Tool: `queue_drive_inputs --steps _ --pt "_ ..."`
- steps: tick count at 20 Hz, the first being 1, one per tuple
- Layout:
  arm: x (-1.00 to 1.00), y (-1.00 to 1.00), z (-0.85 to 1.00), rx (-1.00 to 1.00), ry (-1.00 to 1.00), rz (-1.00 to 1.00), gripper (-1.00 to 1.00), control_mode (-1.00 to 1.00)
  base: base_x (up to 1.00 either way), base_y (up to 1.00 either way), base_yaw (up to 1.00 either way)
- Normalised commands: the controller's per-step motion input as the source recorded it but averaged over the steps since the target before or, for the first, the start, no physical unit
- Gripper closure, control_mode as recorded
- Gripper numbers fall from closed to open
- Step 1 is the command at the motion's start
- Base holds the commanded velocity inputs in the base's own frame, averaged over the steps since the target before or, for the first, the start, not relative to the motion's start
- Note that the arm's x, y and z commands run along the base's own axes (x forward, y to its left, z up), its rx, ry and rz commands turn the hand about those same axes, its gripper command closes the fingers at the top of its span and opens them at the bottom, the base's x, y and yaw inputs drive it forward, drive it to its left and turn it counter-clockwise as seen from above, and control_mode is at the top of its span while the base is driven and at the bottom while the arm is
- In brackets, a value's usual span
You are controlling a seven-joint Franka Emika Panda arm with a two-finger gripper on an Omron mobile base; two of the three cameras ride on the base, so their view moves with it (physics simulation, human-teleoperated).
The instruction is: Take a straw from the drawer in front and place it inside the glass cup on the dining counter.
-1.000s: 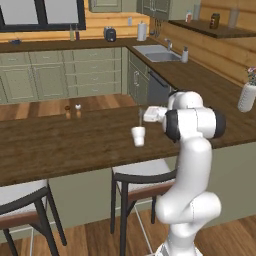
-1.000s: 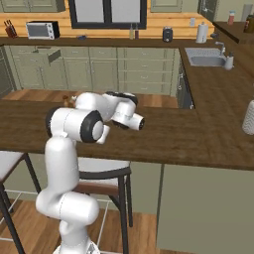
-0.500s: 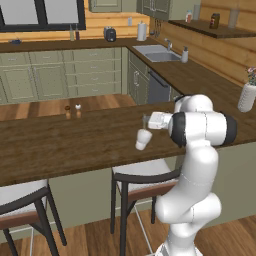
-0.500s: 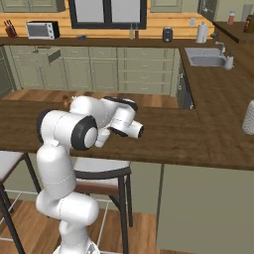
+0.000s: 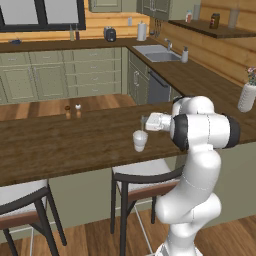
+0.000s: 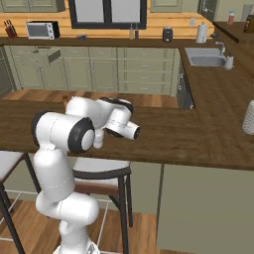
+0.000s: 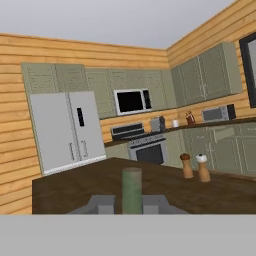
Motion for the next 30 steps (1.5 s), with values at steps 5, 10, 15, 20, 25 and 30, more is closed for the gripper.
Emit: queue_drive_inputs --steps 5,10,15,20,25,30 --pt "0.28 0.00 0.00 0.00 -0.07 0.00 -1.00 -1.00 0.00 0.00 0.00" --pt "0.00 0.00 0.00 0.00 -0.09 0.00 -1.00 -1.00 0.00 0.00 0.00" --pt "-0.05 0.00 0.00 0.00 -0.07 0.00 -1.00 -1.00 0.00 0.00 0.00" --pt "-0.08 0.00 0.37 0.00 -0.08 0.00 -1.00 -1.00 0.00 0.00 0.00" --pt "-0.52 -0.05 1.00 0.04 -0.14 0.00 -1.00 -1.00 0.00 0.00 0.00" --pt "-0.89 -0.07 1.00 0.02 -0.06 0.00 -1.00 -1.00 0.00 0.00 0.00"
